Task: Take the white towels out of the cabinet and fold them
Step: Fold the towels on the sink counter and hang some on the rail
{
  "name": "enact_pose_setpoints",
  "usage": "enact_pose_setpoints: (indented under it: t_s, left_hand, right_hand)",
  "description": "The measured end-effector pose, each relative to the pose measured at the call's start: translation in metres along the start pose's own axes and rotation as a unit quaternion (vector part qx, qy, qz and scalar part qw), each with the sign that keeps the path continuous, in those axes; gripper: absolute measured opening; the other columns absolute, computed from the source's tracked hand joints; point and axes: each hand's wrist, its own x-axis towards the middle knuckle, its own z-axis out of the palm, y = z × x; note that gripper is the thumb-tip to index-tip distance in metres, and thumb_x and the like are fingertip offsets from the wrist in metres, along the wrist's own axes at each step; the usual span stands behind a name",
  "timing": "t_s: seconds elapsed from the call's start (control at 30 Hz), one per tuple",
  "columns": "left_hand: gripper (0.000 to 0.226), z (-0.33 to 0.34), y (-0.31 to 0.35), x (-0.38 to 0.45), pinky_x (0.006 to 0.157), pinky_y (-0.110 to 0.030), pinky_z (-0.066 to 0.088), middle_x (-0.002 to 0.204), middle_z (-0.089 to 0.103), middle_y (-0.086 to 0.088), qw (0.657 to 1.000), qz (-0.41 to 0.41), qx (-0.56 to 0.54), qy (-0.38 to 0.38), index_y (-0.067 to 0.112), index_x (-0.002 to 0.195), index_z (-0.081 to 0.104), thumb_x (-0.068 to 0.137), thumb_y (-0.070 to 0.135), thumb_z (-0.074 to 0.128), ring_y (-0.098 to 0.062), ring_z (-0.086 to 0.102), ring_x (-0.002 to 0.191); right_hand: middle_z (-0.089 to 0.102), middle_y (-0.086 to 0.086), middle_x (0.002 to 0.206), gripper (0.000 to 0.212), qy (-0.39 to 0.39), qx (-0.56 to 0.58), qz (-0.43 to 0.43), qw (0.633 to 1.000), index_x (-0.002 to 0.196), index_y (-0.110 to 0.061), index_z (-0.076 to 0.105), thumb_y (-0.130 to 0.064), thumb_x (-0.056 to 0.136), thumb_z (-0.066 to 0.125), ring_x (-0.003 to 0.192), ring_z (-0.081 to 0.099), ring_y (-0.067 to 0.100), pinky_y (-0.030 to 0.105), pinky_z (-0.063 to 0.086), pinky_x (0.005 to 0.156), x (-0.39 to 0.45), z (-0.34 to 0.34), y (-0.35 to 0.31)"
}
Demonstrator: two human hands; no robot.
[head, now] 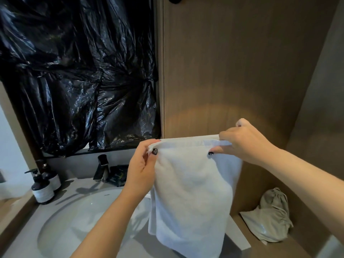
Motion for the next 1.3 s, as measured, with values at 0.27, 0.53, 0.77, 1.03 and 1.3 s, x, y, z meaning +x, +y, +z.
enact_pose_setpoints:
  t_s: [0.27, 0.53, 0.77, 1.03, 1.3]
  left_hand:
    - [0.024, -0.014, 0.0, 0.004, 0.077, -0.042, 0.06, 0.092, 0.072, 0.01, 0.976, -0.129, 0.07, -0.163, 0.038, 0.089, 0.071, 0.081, 0.017, 0.079, -0.014, 0.07, 0.084]
    - [0.013, -0.012, -0.001, -0.005, 0.082, -0.04, 0.058, 0.089, 0.074, 0.008, 0.976, -0.141, 0.129, -0.105, 0.02, 0.078, 0.079, 0.074, 0.008, 0.083, -0.02, 0.07, 0.084]
    - [0.01, -0.02, -0.001, 0.001, 0.085, -0.046, 0.052, 0.1, 0.072, -0.025, 0.938, -0.309, -0.154, -0.008, 0.009, 0.086, 0.08, 0.087, 0.009, 0.069, -0.032, 0.064, 0.086]
    - [0.014, -0.028, 0.002, -0.001, 0.068, -0.04, 0.058, 0.085, 0.076, -0.009, 0.968, -0.24, -0.077, 0.02, 0.025, 0.083, 0.079, 0.086, 0.012, 0.073, -0.024, 0.07, 0.075]
    - [0.019, 0.003, 0.026, -0.022, 0.069, -0.016, 0.055, 0.087, 0.077, 0.001, 0.986, -0.084, -0.131, -0.053, -0.001, 0.072, 0.071, 0.058, -0.011, 0.079, -0.008, 0.071, 0.076]
  right_hand:
    - [0.059, 0.006, 0.053, 0.047, 0.007, -0.011, 0.031, 0.999, 0.063, -0.006, 0.065, -0.047, 0.085, 0.066, 0.047, 0.05, 0.023, 0.038, 0.039, 0.07, -0.006, 0.013, -0.001]
    - [0.065, 0.0, 0.061, 0.064, -0.06, 0.024, -0.029, 0.997, 0.072, -0.011, 0.072, -0.067, 0.083, 0.043, 0.052, 0.054, 0.02, 0.04, 0.043, 0.074, -0.007, 0.002, 0.009]
    - [0.054, -0.005, 0.056, 0.056, -0.091, 0.24, 0.098, 0.962, 0.069, -0.016, 0.068, -0.07, 0.069, 0.057, 0.051, 0.051, 0.017, 0.027, 0.046, 0.059, -0.018, 0.005, -0.006]
    - [0.056, -0.009, 0.064, 0.034, -0.193, 0.289, 0.188, 0.919, 0.068, -0.026, 0.064, -0.058, 0.077, 0.07, 0.063, 0.053, 0.01, 0.022, 0.037, 0.053, -0.02, 0.014, -0.036]
    - [0.056, -0.01, 0.121, 0.011, -0.208, 0.483, 0.079, 0.847, 0.084, -0.019, 0.07, -0.028, 0.083, 0.078, 0.115, 0.05, -0.001, 0.02, 0.04, 0.097, 0.003, 0.009, -0.071]
